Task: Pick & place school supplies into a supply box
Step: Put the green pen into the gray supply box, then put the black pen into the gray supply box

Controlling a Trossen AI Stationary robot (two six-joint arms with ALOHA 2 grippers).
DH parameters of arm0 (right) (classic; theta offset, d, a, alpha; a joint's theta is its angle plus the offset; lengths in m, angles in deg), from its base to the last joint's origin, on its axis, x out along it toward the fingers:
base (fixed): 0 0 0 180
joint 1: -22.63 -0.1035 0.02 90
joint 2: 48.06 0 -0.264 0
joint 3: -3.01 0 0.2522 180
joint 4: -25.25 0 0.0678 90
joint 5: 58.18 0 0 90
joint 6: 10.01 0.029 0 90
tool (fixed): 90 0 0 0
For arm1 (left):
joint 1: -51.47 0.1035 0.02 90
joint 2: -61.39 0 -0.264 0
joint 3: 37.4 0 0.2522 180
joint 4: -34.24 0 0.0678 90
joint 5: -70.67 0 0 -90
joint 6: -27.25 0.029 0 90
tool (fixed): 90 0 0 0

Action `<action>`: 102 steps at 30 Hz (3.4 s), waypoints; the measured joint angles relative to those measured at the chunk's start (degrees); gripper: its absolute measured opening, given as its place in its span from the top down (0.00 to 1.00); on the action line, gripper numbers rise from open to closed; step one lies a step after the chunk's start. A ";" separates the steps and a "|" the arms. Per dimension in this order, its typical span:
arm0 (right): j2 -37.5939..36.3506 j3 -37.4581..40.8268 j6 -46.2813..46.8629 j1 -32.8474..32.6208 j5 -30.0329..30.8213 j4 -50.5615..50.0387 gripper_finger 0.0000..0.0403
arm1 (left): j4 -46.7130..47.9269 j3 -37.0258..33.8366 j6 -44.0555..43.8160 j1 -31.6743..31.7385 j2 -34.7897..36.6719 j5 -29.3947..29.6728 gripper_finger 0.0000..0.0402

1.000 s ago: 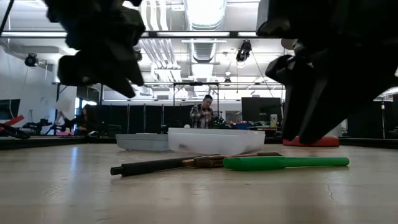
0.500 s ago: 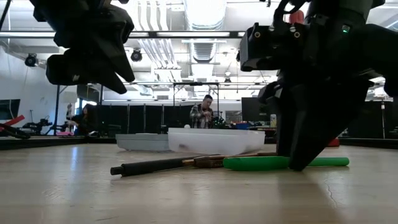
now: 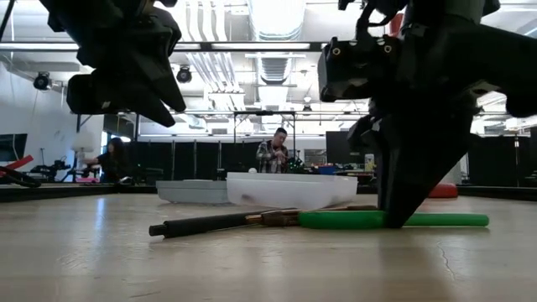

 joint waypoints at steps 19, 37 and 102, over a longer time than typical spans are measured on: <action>-20.43 1.17 21.95 4.89 14.72 -2.84 0.96 | -1.92 0.00 0.94 0.00 0.00 1.20 0.74; -13.79 4.89 79.25 17.48 25.15 5.36 0.92 | -2.56 0.00 0.46 0.00 0.00 1.77 0.74; -24.30 5.86 26.28 3.38 22.28 -16.82 0.53 | 12.54 30.60 1.94 -1.08 -36.89 -11.55 0.74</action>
